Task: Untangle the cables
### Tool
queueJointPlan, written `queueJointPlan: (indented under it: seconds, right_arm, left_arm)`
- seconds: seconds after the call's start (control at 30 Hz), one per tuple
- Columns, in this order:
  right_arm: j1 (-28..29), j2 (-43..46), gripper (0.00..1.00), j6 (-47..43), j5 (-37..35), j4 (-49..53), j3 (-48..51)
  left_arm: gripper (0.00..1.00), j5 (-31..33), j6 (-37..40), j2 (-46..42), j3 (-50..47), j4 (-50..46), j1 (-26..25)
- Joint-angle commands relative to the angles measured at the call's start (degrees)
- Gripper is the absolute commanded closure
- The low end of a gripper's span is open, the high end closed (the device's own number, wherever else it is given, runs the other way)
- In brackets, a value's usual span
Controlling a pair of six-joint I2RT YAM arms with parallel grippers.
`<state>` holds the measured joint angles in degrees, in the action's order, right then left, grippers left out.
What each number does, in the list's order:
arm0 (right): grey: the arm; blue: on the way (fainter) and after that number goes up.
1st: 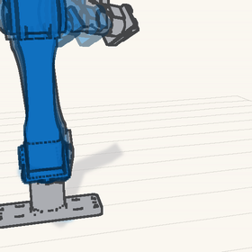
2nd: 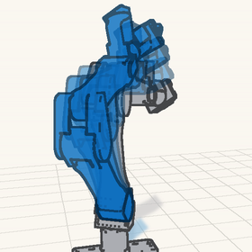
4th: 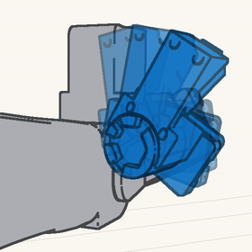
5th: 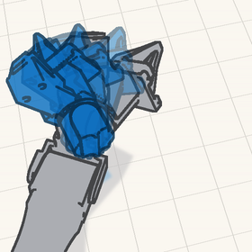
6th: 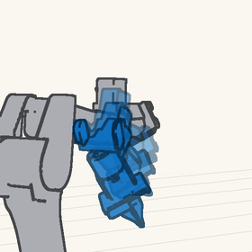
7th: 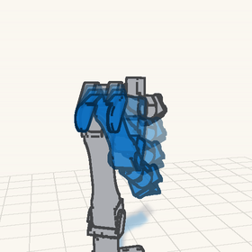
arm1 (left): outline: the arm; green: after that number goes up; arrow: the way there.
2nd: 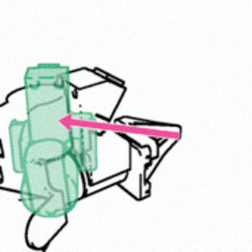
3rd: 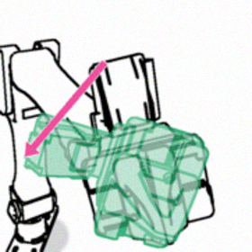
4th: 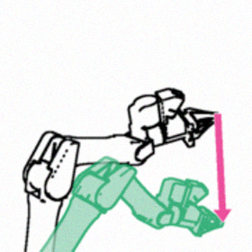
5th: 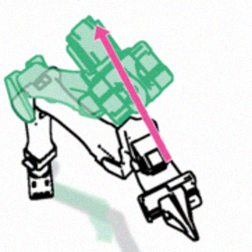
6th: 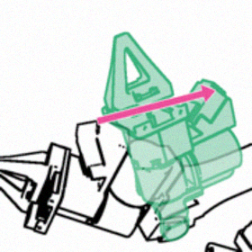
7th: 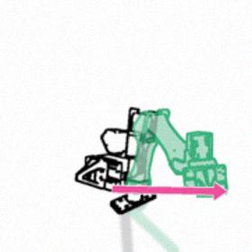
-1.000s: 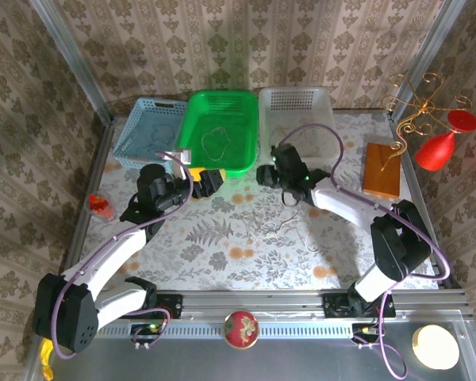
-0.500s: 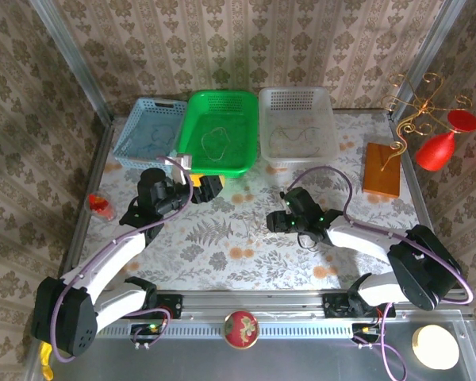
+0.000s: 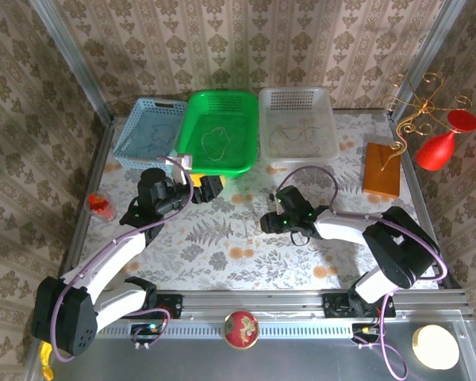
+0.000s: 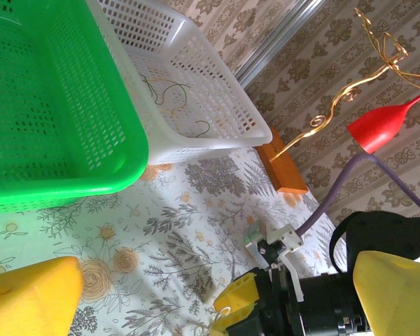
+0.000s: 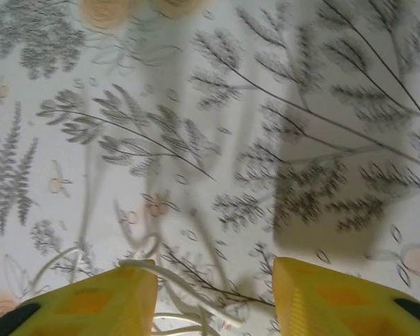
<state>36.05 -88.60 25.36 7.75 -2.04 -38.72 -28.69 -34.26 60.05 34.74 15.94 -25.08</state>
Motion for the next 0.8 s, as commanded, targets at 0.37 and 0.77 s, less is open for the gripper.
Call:
queueJointPlan:
  seconds: [0.37, 0.77]
  right_arm:
    - [-0.1, 9.4, 1.00, -2.5, 3.1, 6.1, -9.0]
    - [-1.6, 17.0, 1.00, 3.4, 7.9, -0.2, -9.8]
  left_arm:
    - [0.00, -0.6, 0.2, 1.1, -0.9, 1.7, -0.7]
    - [0.00, -2.7, 1.5, 4.9, -3.6, 6.2, -3.1]
